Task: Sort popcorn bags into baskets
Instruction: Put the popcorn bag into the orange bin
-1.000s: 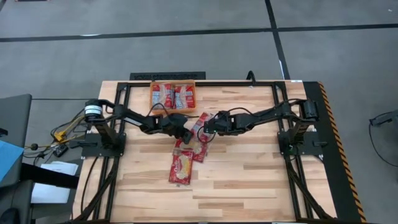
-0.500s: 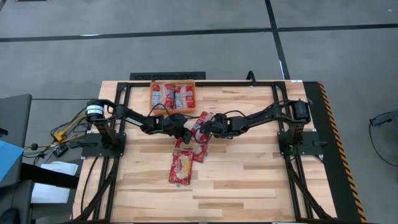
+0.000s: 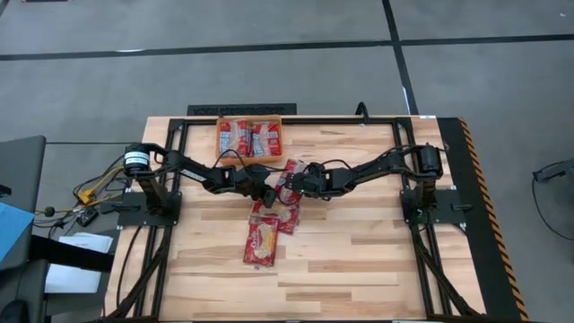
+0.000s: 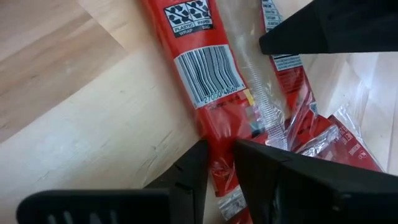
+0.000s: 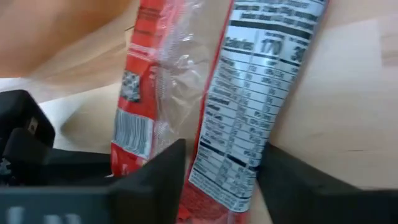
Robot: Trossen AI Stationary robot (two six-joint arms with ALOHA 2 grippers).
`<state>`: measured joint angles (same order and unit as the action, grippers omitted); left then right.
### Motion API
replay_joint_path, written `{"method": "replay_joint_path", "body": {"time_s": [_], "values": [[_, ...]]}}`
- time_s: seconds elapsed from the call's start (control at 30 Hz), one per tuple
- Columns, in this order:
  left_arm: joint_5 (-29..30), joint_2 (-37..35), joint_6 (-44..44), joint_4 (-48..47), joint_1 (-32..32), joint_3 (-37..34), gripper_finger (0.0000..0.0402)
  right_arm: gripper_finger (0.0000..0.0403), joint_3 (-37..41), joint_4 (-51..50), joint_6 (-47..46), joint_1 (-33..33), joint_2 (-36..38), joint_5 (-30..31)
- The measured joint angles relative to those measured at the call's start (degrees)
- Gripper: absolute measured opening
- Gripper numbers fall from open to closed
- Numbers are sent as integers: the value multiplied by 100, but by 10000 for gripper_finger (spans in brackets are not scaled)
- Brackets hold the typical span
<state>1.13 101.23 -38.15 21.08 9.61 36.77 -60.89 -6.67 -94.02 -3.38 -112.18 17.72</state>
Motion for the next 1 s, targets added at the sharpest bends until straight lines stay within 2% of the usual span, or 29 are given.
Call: {"method": "replay_joint_path", "body": {"time_s": [0.2, 0.33, 0.47, 0.57, 0.8, 1.0], "values": [[-38, 0, -73, 26, 0, -2, 68, 64, 5, -50, -23, 35, -20, 44], [-264, -66, -182, 15, 5, -2, 68, 13, -2, 3, 3, 91, -9, 71], [-645, -341, -295, -116, -2, -2, 68, 12, -6, -37, 218, 160, 49, 66], [-711, -653, -377, -332, -13, -15, 68, 17, 5, -250, 255, 162, 191, -72], [-686, -1808, -439, -956, -7, -13, 68, 6, 37, -703, 758, 184, 556, -70], [-611, -3050, -570, -1380, -7, -7, 68, 9, 4, -814, 1527, 176, 1374, -44]]}}
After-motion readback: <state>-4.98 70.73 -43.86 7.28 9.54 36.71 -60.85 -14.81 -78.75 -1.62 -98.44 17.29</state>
